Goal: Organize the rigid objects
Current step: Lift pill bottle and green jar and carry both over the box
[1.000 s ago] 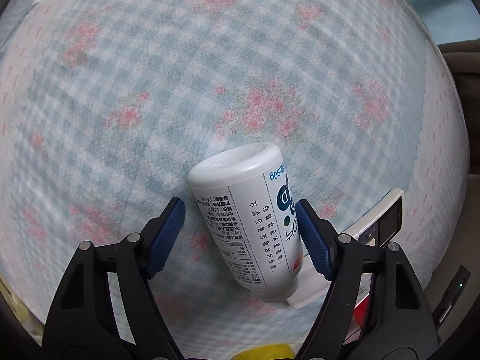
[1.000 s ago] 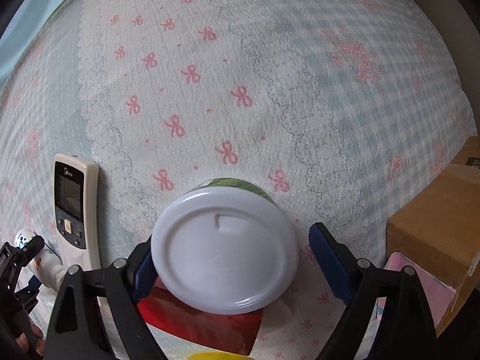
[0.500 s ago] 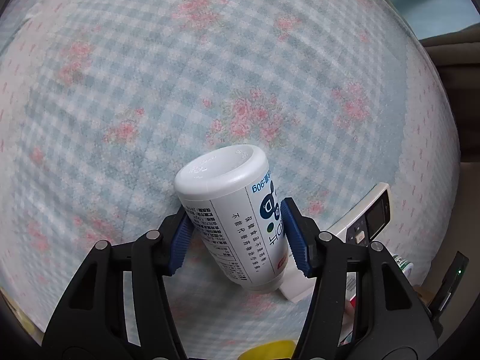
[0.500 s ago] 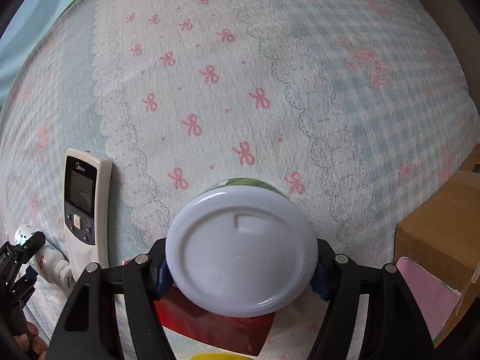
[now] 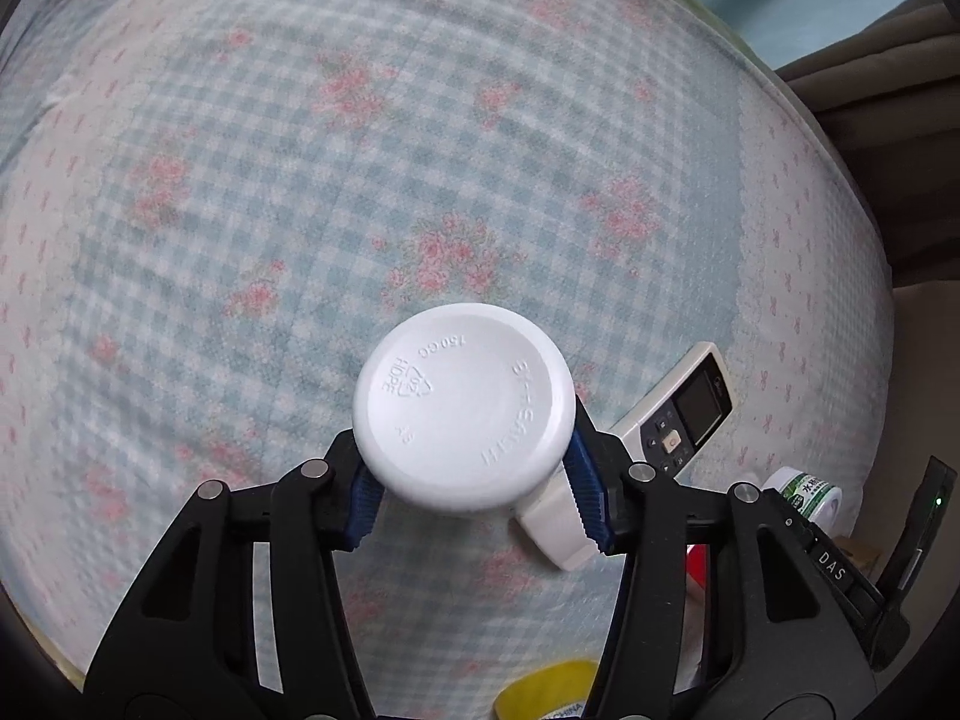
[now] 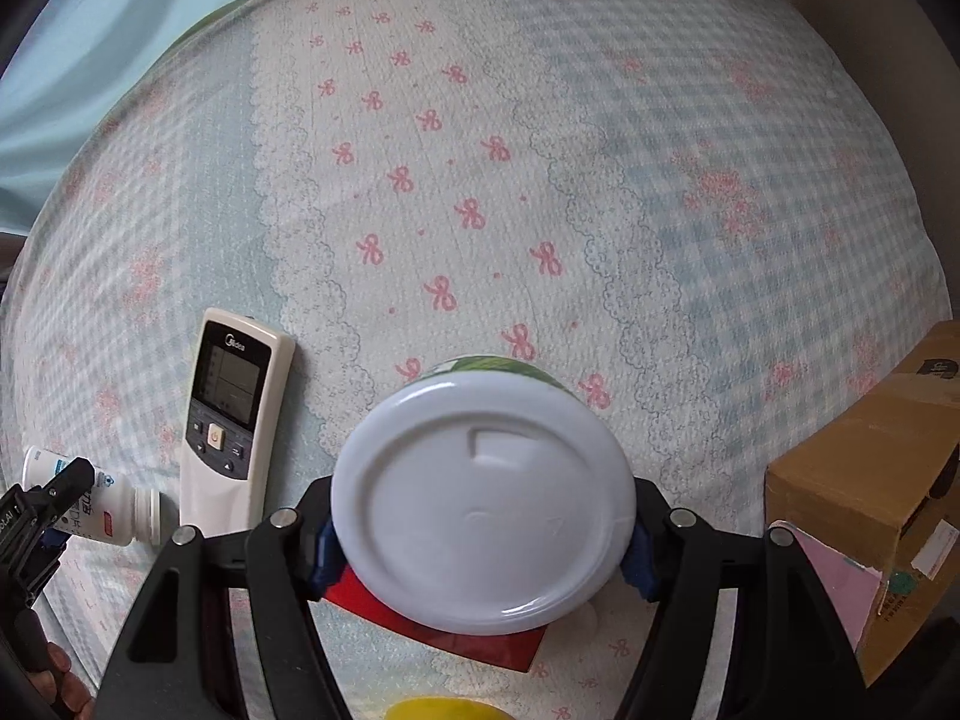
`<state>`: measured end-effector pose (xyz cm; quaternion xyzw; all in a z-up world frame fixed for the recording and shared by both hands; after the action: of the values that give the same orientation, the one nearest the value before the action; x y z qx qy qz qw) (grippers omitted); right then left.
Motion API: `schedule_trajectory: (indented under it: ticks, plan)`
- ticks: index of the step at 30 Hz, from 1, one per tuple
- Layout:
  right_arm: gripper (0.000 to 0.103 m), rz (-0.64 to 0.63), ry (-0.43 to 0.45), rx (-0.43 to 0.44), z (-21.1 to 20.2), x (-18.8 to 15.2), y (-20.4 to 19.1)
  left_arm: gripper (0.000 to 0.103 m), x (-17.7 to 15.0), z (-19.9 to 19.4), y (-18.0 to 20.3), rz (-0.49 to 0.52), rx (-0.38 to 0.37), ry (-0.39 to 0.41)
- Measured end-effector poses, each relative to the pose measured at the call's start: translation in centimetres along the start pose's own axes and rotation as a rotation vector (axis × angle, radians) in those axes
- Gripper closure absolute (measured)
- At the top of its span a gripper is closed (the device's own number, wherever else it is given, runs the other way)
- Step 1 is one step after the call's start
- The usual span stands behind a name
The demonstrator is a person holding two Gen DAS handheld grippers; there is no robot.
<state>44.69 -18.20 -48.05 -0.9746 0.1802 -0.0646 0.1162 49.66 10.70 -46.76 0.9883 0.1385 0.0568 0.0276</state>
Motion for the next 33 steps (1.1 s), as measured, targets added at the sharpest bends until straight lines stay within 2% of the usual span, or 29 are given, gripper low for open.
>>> schedule_trajectory:
  ticks: [4,11,18,22,26,33]
  plan:
    - [0.037,-0.012,0.020,0.013,-1.3,0.2,-0.4,0.055,0.1,-1.2,-0.8,0.010,-0.009,0.025]
    - [0.037,-0.041,0.042,0.047,-3.8,-0.6,-1.4,0.055,-1.8,-3.2,-1.3,0.040,-0.017,0.067]
    - [0.037,-0.076,0.072,0.086,-8.8,-2.8,-2.0,0.055,-4.2,-8.9,-0.4,0.132,-0.012,0.134]
    - [0.037,-0.093,0.089,0.121,-13.0,-4.6,-2.6,0.055,-7.1,-13.4,0.1,0.224,-0.007,0.172]
    - [0.037,-0.135,0.111,0.185,-17.8,-7.3,-2.9,0.055,-10.6,-17.9,0.8,0.313,-0.039,0.191]
    - [0.037,-0.220,0.168,0.222,-24.7,-12.2,-0.7,0.055,-17.1,-23.5,4.1,0.468,-0.088,0.240]
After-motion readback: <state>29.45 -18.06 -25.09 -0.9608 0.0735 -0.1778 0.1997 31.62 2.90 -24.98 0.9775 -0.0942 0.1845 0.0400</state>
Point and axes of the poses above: each gripper's, at about its wrist camera, not at the fingertips, and z roughly the way its jaws point, y to its right, x to its top, the point moved 6 cm from there along z, roughly the way its jaws point, and after that the axes turned 11 degrees about x, right-handed, at the moved point
